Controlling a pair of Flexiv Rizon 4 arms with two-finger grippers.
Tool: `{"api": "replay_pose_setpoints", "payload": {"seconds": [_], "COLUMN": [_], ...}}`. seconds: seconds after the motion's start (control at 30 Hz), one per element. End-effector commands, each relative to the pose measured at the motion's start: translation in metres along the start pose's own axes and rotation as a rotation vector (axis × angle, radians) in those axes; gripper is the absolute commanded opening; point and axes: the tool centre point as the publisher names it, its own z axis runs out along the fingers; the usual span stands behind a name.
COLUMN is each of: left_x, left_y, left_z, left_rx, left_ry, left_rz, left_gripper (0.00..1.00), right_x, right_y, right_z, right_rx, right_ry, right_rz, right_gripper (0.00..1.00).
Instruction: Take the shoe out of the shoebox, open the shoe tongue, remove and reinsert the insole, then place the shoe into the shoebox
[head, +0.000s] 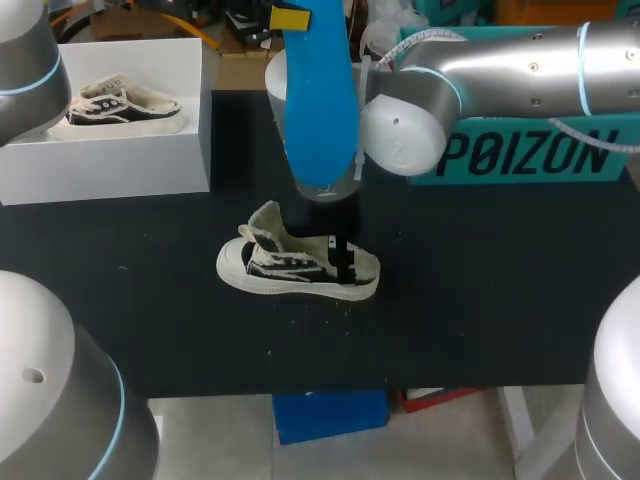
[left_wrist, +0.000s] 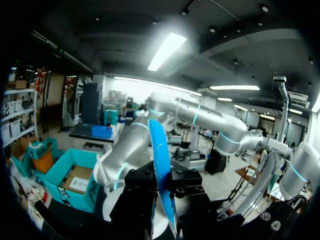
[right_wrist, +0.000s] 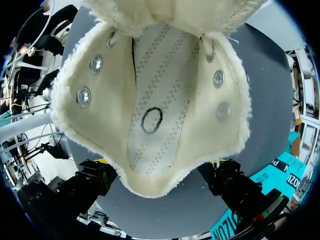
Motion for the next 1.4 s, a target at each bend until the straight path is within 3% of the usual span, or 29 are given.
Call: {"api": "replay_pose_setpoints", "payload": {"seconds": [0.03, 0.3, 1.0, 1.4], "left_x": [-0.001, -0.001, -0.001, -0.001], "left_y": [-0.001, -0.001, -0.001, -0.001], "left_z": [0.000, 0.000, 0.000, 0.000], "left_rx": [-0.003, -0.003, -0.003, -0.003], "left_ry": [0.000, 0.000, 0.000, 0.000], "left_rz": [0.000, 0.000, 0.000, 0.000], "left_gripper": [0.00, 0.00, 0.00, 0.00], "right_x": [0.000, 0.003, 0.002, 0.006], "right_y": [0.000, -0.001, -0.001, -0.006], "right_z": [0.002, -0.001, 0.002, 0.010], "right_rx": [-0.006, -0.170, -0.439, -0.678], "right_ry": [-0.007, -0.041, -0.060, -0.035], "right_rz": [0.003, 0.002, 0.041, 0.069], "right_gripper": [1.00, 1.00, 1.00, 1.00]}}
